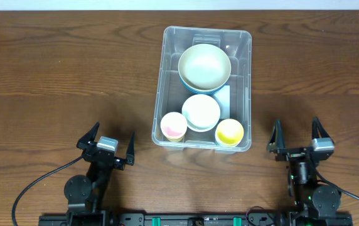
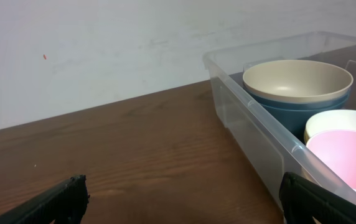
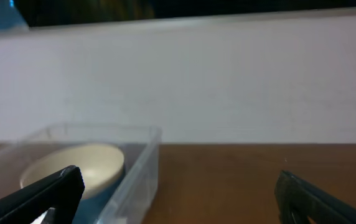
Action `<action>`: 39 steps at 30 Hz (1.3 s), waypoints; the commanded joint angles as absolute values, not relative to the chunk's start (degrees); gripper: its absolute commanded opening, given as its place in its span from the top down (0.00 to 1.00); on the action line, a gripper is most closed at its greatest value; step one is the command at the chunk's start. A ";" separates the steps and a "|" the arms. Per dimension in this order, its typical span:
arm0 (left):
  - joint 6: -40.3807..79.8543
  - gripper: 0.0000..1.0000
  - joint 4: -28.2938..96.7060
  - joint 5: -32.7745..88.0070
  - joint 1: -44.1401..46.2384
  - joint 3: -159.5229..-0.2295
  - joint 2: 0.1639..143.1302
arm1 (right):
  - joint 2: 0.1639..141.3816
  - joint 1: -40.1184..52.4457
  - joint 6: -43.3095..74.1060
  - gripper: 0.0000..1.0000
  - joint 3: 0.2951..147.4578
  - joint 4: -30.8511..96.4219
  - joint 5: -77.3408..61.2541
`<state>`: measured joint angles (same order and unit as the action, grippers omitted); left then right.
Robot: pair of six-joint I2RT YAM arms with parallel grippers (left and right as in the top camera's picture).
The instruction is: Pack container
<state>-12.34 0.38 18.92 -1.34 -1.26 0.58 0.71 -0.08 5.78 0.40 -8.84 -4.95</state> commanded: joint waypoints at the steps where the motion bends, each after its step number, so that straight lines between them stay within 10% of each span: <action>1: -13.26 0.02 2.48 19.25 -1.58 -0.23 0.23 | 0.32 0.43 2.04 0.01 0.30 -5.52 -6.26; 39: -13.26 0.02 2.50 19.25 -1.58 -0.23 0.23 | 0.34 0.16 2.04 0.01 0.32 3.70 -5.39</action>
<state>-12.34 0.38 18.92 -1.34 -1.28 0.58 0.69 -0.08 2.72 0.40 3.46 -5.56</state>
